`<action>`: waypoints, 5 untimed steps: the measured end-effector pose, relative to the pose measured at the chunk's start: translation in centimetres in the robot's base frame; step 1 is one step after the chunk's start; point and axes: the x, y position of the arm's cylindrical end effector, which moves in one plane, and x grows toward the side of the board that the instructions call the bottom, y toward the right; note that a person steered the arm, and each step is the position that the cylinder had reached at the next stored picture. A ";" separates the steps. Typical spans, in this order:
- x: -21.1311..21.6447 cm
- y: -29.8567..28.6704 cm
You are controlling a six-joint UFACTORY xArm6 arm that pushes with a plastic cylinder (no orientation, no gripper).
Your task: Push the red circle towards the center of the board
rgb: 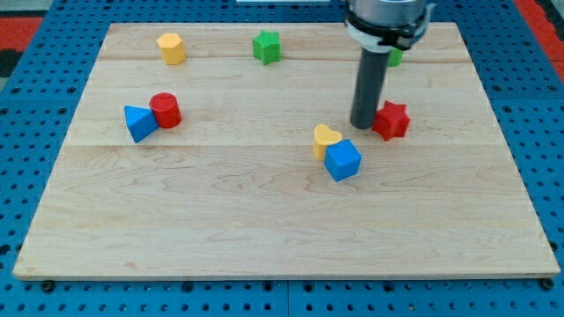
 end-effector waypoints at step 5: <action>-4.0 -16.1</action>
